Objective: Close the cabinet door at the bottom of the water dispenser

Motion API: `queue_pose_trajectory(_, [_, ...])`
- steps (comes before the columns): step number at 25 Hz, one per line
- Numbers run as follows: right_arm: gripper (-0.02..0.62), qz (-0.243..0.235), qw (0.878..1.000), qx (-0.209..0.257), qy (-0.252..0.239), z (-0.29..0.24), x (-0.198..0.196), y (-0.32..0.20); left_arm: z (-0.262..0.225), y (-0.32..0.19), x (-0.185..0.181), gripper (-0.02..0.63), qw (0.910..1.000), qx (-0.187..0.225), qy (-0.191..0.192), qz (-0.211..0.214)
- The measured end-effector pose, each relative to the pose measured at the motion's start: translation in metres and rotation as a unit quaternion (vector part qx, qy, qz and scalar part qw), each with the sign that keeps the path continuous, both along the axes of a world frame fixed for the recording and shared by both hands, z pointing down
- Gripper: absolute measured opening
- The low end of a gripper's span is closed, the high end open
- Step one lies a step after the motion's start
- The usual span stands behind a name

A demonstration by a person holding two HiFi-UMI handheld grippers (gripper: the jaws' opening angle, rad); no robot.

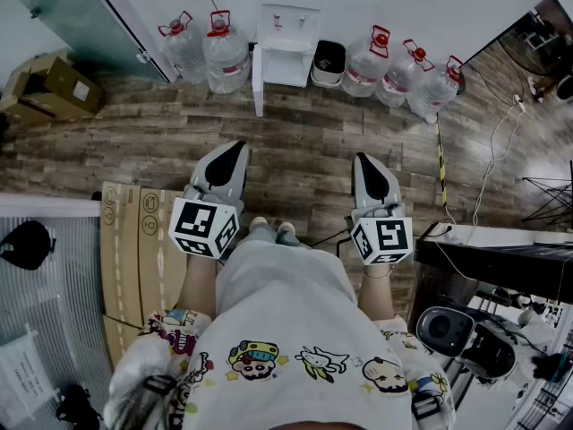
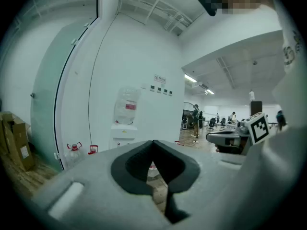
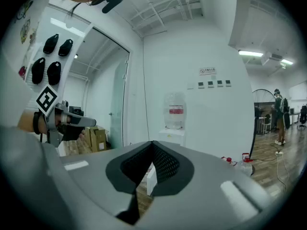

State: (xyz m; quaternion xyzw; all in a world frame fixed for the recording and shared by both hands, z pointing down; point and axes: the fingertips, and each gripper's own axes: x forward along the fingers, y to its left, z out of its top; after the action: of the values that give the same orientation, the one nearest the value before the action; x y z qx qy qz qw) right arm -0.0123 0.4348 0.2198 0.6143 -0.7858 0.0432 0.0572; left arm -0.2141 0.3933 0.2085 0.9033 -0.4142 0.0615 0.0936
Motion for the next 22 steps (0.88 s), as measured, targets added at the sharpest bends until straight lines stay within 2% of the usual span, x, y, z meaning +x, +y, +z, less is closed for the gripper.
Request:
queue_pose_trajectory(6, [0.003,0.000,1.000,-0.002,-0.005,0.002,0.015,0.003,0.005,0.002,0.009,0.003,1.0000,-0.004,0.005,-0.006])
queue_pose_trajectory(11, [0.040,-0.012,1.000,-0.005,-0.011,0.003,0.012,-0.007,0.008,-0.007,0.004,0.034,0.9998,-0.012,0.009,-0.012])
queue_pose_trajectory(16, [0.074,-0.014,1.000,-0.009,-0.021,0.011,0.014,-0.036,0.019,-0.037,0.003,0.054,0.9996,-0.016,0.010,-0.019])
queue_pose_trajectory(22, [0.110,-0.014,0.999,-0.016,-0.025,0.013,0.015,-0.095,0.025,-0.098,0.005,0.079,0.9994,-0.028,0.013,-0.016])
